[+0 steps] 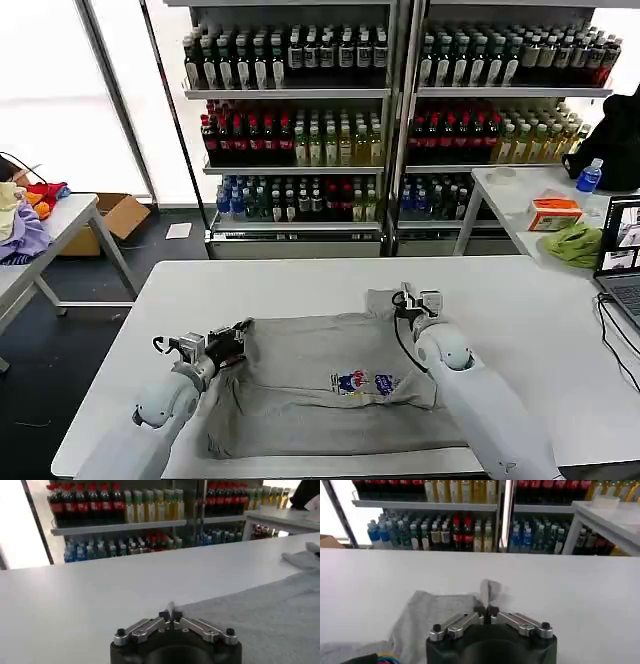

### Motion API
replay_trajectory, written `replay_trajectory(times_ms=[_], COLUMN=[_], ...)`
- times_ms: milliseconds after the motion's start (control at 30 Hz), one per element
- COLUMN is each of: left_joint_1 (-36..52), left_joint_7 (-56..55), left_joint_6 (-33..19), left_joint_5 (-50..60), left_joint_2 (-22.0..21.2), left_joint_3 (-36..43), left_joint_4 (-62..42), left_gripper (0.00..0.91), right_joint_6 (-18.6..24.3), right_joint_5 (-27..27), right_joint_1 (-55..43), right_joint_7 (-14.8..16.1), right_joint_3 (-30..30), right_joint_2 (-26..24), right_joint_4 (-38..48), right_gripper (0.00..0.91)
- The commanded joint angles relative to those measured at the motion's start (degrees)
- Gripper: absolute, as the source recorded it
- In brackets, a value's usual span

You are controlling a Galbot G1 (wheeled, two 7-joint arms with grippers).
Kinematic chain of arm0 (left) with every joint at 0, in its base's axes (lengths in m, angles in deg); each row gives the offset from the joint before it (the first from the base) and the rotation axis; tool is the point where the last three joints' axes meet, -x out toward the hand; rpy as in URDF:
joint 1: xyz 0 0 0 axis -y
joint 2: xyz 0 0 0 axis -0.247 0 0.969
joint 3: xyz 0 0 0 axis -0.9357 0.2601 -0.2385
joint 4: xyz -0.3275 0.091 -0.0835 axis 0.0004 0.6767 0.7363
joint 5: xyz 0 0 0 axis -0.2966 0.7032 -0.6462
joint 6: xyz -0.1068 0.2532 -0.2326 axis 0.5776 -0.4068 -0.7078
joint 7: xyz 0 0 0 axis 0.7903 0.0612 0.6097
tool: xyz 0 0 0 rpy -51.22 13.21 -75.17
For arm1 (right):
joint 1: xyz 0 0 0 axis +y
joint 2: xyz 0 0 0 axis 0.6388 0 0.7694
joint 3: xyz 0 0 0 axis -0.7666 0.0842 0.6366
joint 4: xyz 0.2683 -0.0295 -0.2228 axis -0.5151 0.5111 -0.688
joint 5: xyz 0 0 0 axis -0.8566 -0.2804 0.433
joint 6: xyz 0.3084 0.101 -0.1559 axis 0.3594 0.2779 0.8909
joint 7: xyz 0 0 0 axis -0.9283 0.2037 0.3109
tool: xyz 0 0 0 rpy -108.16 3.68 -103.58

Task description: Fold and organize the clothes.

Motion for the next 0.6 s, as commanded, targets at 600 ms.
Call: replay_trajectory(times_ms=[600], left_joint_1=[-6.2], left_joint_7=[-0.6], left_joint_6=[-5.3], left_joint_5=[0.4], left_joint_2=[1.6], left_joint_3=[-4.5], left_joint_4=[9.4], left_gripper=[0.0], right_joint_6=[0.8], right_joint_5=[-0.4], right_joint_1=[9.0], right_joint_7=[0.0], right_joint_3=[-9.4], right_joint_2=[-3.5], right_joint_4=[-22.4], right_gripper=[0.0])
